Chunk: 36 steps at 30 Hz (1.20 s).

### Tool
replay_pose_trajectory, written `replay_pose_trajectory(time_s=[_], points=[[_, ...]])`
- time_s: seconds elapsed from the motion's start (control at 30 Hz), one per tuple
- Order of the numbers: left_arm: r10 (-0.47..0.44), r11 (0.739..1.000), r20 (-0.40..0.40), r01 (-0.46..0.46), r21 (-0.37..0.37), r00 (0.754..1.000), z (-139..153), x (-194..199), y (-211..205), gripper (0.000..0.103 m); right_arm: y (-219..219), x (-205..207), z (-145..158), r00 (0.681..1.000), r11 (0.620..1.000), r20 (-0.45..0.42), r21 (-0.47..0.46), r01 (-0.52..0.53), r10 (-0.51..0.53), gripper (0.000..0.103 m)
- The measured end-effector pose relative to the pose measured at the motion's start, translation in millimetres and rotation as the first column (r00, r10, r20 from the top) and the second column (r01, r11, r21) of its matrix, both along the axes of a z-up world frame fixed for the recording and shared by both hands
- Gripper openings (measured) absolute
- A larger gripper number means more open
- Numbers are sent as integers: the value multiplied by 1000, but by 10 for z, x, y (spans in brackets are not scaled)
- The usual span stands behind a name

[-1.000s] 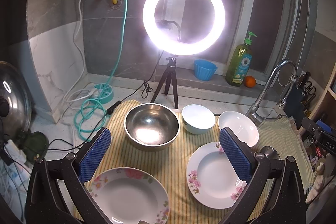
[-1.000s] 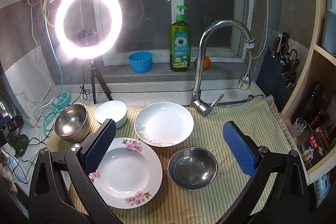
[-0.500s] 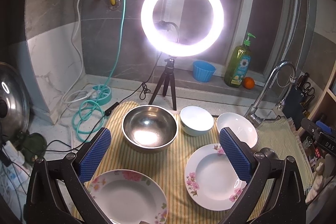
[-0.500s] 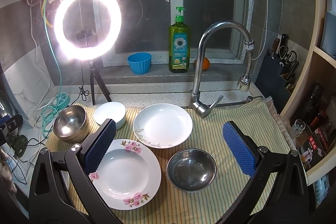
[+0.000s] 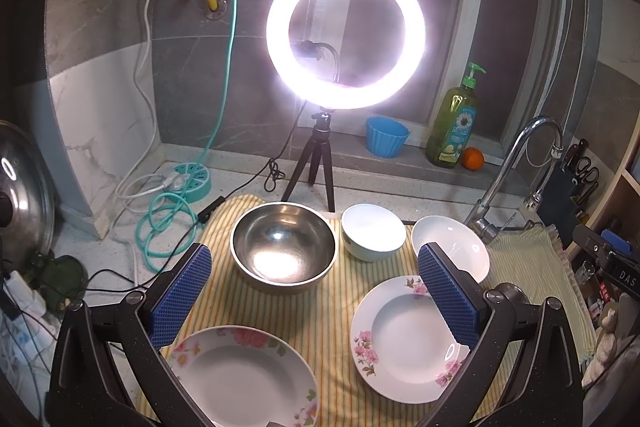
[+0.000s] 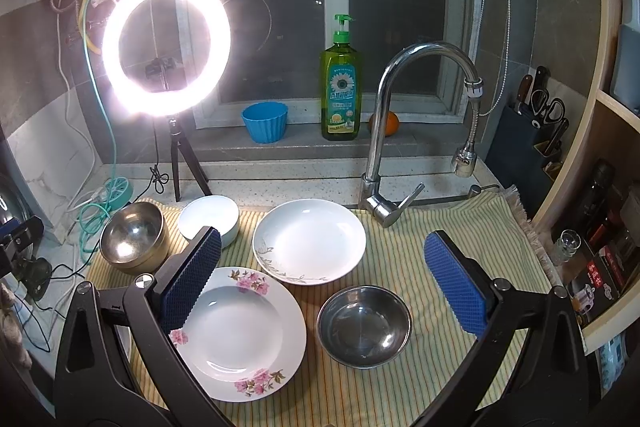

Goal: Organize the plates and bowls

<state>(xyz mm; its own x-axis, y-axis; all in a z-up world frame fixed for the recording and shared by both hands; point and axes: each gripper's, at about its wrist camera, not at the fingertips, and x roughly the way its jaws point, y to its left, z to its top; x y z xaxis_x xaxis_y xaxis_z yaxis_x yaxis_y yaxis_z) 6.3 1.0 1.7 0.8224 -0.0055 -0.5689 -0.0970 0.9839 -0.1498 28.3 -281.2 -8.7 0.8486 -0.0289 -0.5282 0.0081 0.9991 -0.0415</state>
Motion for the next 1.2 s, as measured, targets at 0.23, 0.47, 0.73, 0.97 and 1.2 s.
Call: replay_pose_trajectory(time_s=[0.23, 0.47, 0.73, 0.97, 1.2], points=[[0, 1000, 1, 0, -2, 1000, 1, -1, 4, 102, 6, 12, 4, 1000, 1000, 1, -2, 1, -1, 103], [-3, 1000, 1, 3, -1, 1000, 10, 32, -14, 102, 14, 12, -5, 1000, 1000, 0, -3, 1, -1, 103], [-11, 1000, -10, 11, -7, 1000, -13, 95, 12, 102, 11, 37, -7, 1000, 1000, -3, -2, 0, 0, 103], [-18, 1000, -20, 17, -12, 1000, -62, 127, 38, 102, 19, 99, -49, 1000, 1000, -14, -2, -1, 1, 103], [-35, 999, -33, 35, -16, 999, -115, 162, 45, 102, 23, 107, -125, 1000, 1000, -20, -6, 2, -3, 103]])
